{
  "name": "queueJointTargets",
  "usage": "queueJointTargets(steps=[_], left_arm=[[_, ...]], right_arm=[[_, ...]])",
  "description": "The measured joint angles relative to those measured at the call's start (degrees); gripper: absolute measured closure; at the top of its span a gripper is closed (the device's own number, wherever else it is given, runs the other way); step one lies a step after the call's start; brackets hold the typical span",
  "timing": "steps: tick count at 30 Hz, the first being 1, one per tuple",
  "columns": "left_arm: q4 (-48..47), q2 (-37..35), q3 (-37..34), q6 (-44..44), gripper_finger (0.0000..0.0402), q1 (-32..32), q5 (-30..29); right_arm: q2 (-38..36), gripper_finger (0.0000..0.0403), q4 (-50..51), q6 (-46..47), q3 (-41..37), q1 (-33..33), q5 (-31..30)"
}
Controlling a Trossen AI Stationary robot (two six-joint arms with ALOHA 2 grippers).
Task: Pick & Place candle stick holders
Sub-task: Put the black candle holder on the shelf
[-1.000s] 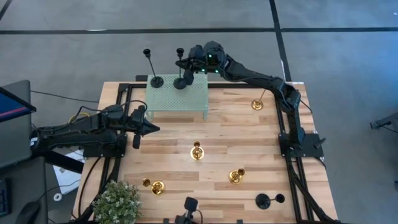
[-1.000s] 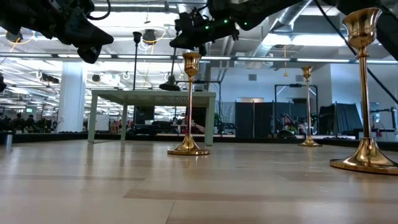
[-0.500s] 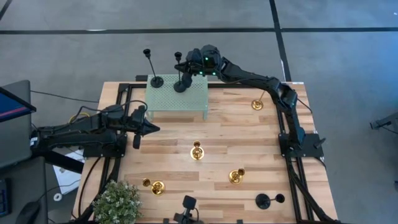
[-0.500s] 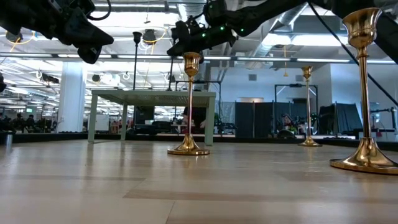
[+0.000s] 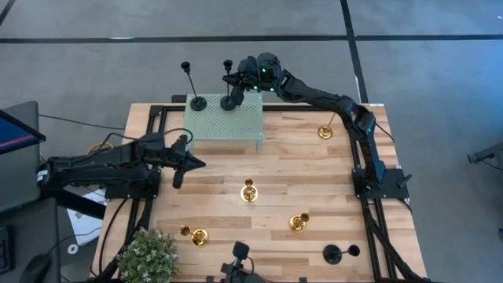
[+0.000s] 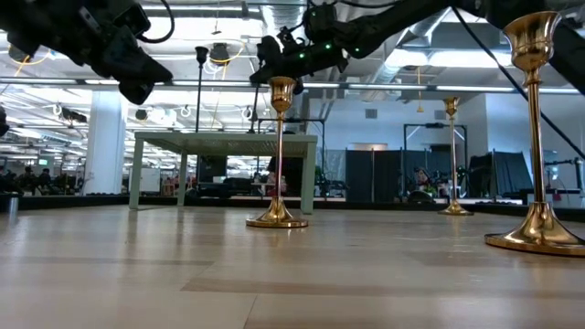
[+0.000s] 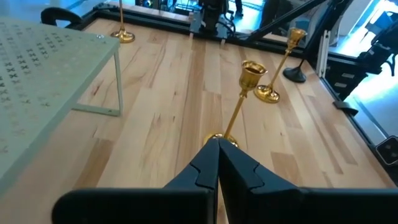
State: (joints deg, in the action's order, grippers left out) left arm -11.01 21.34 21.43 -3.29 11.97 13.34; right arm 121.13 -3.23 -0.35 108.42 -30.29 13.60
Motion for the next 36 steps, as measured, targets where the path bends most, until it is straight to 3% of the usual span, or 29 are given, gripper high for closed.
queueJointTargets(steps=[21,36], left_arm=[[0.82,0.15,0.00,0.02,0.0394,-0.02,-0.06],[0.79,0.15,0.00,0.02,0.0394,-0.02,-0.04]], right_arm=[[1.78,0.0395,-1.01,0.36,0.13,-0.49,0.33],[0.47,0.0241,0.57,-0.06,-0.15,-0.18,-0.39]])
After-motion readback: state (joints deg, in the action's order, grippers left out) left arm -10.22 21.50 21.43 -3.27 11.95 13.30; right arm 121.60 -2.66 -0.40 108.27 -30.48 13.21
